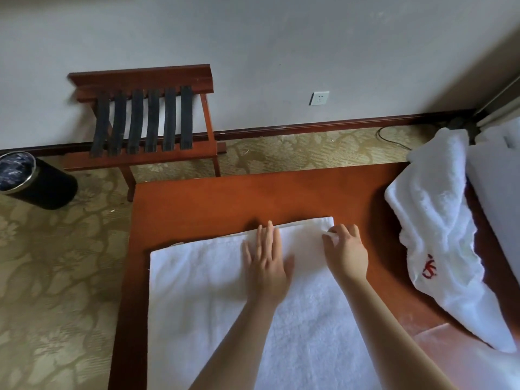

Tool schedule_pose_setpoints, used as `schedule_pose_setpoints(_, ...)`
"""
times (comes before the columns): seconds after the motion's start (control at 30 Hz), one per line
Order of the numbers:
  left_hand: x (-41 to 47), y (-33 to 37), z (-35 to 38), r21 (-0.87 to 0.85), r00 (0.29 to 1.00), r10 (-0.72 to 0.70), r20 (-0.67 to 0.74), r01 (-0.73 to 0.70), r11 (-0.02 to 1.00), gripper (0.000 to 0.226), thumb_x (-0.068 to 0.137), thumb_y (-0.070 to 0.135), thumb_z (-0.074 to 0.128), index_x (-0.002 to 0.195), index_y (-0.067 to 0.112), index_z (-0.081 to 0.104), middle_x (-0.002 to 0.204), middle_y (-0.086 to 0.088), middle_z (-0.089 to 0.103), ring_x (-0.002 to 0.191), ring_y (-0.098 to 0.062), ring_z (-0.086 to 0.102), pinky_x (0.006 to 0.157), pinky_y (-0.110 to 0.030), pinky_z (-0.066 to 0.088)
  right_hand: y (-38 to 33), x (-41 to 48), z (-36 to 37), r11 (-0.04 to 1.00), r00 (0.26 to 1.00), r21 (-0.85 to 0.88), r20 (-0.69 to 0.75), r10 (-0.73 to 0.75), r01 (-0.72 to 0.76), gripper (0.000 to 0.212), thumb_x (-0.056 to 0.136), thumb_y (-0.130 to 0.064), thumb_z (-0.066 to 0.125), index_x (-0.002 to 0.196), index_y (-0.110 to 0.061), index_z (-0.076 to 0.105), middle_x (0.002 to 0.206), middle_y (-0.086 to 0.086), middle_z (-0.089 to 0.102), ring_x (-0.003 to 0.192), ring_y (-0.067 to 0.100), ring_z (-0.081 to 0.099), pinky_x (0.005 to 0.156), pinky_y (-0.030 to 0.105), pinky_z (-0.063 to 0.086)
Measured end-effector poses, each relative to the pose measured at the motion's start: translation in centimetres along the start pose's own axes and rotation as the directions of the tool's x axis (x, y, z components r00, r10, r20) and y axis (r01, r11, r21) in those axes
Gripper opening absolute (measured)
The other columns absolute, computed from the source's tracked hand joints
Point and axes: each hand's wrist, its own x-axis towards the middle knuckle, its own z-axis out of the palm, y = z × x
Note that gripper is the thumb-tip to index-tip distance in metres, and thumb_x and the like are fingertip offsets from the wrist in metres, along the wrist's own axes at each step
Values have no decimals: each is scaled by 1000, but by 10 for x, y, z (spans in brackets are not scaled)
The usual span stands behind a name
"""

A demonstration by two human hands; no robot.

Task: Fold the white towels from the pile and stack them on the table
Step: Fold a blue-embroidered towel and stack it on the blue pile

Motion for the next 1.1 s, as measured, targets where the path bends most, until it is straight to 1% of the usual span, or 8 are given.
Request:
schedule_pose_setpoints(0.07,-6,-3,12,48,999,-37,14,36,998,66,95,49,33,145,6,36,154,-11,30,142,-27,28,110,-54,30,3,0,-6,995,997,79,-51,-56,60,4,89,-18,60,89,-15,60,85,-1,57,62,19,47,48,25,28)
schedule_pose_setpoints(0.2,-5,-4,19,79,998,-62,-9,62,995,70,95,52,31,148,7,30,156,-9,26,145,-24,22,112,-51,28,-4,8,-10,986,979,122,-184,-87,110,19,87,-14,61,72,-17,49,62,-6,49,60,19,44,45,23,24)
schedule_pose_setpoints(0.4,-6,-2,21,105,994,-62,-89,71,992,74,94,53,30,147,2,30,155,-12,27,144,-26,24,112,-50,30,4,27,16,997,991,55,-130,-40,47,22,92,-21,58,76,-8,51,75,7,60,78,27,45,56,33,29)
schedule_pose_setpoints(0.53,-5,-2,22,131,992,-36,-123,52,990,73,93,52,35,145,1,36,151,-14,35,140,-28,33,110,-50,33,7,24,28,994,967,100,-253,-12,39,23,87,-15,65,73,-5,50,66,10,56,68,33,49,55,35,34)
schedule_pose_setpoints(0.63,8,-2,17,69,982,-78,-174,91,993,64,90,46,41,134,0,52,130,-15,57,118,-32,56,99,-50,43,4,19,33,991,941,119,-337,-23,67,14,80,-6,68,88,-3,57,74,9,58,69,33,50,58,38,39)
schedule_pose_setpoints(0.77,37,-14,9,-21,972,-63,-227,60,998,45,82,32,57,116,3,63,105,-15,62,91,-34,61,87,-50,47,1,15,31,994,901,0,-421,-102,113,25,82,-15,61,106,-6,62,93,14,57,81,33,49,65,38,39)
schedule_pose_setpoints(0.9,47,-29,9,-51,968,30,-249,-44,998,36,71,23,72,100,5,63,96,-13,59,81,-33,61,76,-44,47,-13,3,40,899,855,-110,-279,-437,424,39,76,-14,45,109,-13,66,90,7,58,80,28,48,63,35,39)
schedule_pose_setpoints(1.1,53,-36,-1,-24,993,62,-100,-64,998,28,69,28,78,76,10,58,79,-8,55,73,-33,56,65,-39,41,-16,1,53,942,934,-125,-145,-328,311,36,69,-11,56,103,-15,66,88,5,57,75,29,53,64,36,41)
